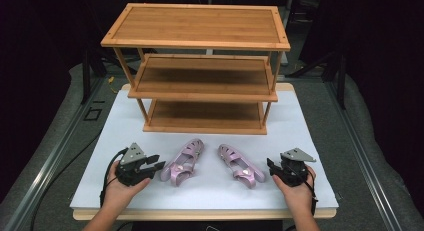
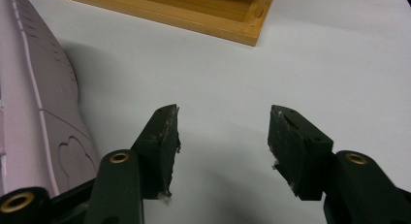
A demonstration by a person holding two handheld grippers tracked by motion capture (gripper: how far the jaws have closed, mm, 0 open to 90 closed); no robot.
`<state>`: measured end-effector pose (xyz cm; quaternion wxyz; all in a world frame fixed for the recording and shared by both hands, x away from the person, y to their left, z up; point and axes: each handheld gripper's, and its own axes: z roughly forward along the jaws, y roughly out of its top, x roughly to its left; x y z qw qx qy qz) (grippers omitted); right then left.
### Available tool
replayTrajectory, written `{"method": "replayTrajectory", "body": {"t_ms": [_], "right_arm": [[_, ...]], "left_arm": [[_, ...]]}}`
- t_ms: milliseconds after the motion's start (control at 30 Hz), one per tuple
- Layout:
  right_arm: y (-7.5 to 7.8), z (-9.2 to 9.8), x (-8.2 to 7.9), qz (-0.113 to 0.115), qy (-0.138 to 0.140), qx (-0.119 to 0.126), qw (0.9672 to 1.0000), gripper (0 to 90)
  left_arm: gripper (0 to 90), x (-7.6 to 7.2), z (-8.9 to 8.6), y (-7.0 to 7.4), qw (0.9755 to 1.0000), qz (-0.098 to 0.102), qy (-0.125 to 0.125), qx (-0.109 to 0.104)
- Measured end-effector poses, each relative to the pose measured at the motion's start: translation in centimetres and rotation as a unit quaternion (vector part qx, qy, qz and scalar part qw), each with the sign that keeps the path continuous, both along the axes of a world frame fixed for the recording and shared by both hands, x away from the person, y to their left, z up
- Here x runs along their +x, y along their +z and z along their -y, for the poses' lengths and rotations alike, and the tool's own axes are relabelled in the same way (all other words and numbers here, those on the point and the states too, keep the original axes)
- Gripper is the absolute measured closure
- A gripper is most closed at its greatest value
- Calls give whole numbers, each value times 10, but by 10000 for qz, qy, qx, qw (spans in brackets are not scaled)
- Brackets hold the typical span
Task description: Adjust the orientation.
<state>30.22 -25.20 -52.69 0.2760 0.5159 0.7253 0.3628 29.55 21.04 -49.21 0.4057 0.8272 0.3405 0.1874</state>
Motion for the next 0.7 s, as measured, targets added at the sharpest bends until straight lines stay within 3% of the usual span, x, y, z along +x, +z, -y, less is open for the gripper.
{"method": "replayTrajectory", "body": {"t_ms": [100, 333, 433, 700], "right_arm": [[0, 0, 0, 20, -21, 22, 10000, 442], [-1, 1, 1, -9, -19, 58, 10000, 442], [-1, 1, 1, -24, -26, 54, 10000, 442], [-2, 1, 1, -30, -12, 84, 10000, 442]], "left_arm": [[624, -3, 7, -2, 9997, 84, -22, 250], [650, -4, 13, -6, 9991, 57, -95, 410], [680, -3, 12, -8, 9986, 122, 11, 522], [745, 10, -3, -13, 9993, -147, 255, 249]]}}
